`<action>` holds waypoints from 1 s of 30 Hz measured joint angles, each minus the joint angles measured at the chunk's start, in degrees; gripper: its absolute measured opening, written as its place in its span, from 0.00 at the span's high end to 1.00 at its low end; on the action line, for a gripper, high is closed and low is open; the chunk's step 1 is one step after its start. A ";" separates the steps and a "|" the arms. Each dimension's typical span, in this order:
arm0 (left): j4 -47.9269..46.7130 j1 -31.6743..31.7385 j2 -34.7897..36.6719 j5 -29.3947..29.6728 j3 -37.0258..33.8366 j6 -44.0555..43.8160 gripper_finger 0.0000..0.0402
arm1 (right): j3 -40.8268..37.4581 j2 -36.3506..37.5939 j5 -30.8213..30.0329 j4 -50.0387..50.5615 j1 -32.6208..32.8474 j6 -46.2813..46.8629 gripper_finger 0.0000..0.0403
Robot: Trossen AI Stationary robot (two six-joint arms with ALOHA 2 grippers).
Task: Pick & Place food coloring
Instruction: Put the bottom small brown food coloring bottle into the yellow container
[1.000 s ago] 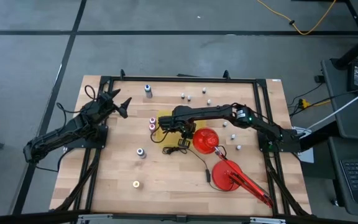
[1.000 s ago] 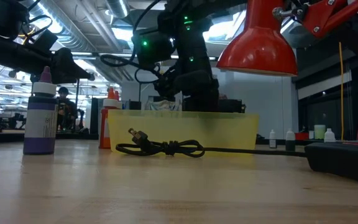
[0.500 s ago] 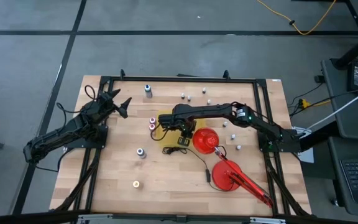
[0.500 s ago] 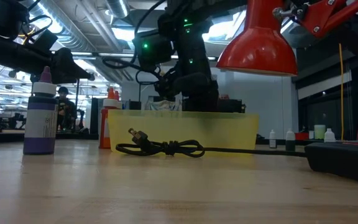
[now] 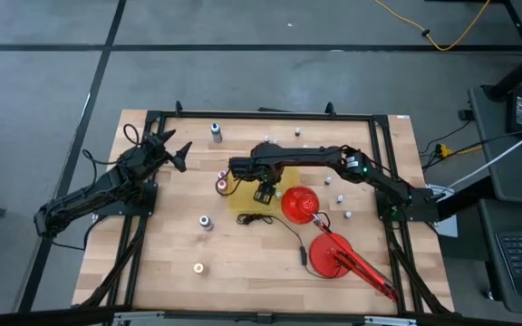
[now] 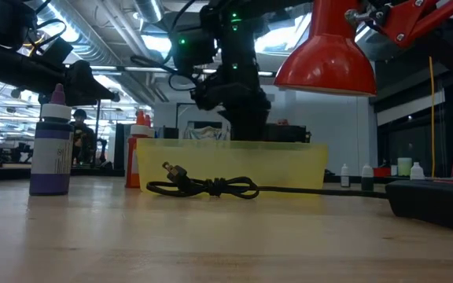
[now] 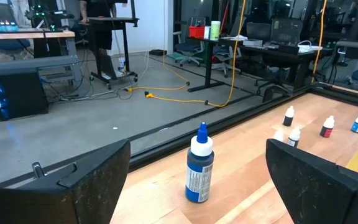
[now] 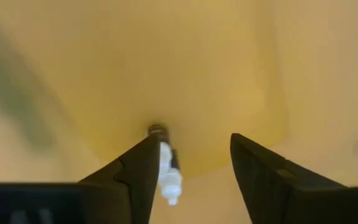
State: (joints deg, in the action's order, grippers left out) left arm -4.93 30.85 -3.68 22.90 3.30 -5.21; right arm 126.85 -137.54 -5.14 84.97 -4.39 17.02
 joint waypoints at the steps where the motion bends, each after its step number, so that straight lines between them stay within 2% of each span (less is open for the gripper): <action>1: 0.00 0.01 0.00 0.00 0.01 0.00 0.09 | -0.04 0.34 -0.42 0.02 -0.20 0.56 0.48; 7: 0.00 0.02 0.00 0.00 0.01 0.00 0.09 | -3.55 6.18 -5.87 -3.20 -1.22 0.93 0.36; 14: 0.01 0.02 -0.01 0.00 0.00 0.01 0.09 | -16.08 18.60 -11.91 -15.01 -3.80 4.11 0.25; 19: 0.01 0.02 0.00 0.02 -0.01 0.00 0.09 | -26.99 29.48 -15.89 -21.32 -5.00 8.92 0.23; 30: 0.01 0.00 0.00 0.00 -0.01 0.00 0.09 | -48.10 51.95 -16.14 -18.76 -9.22 24.78 0.23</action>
State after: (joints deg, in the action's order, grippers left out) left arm -4.91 30.85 -3.69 22.90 3.29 -5.21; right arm 78.75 -85.59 -21.29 66.21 -13.61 41.81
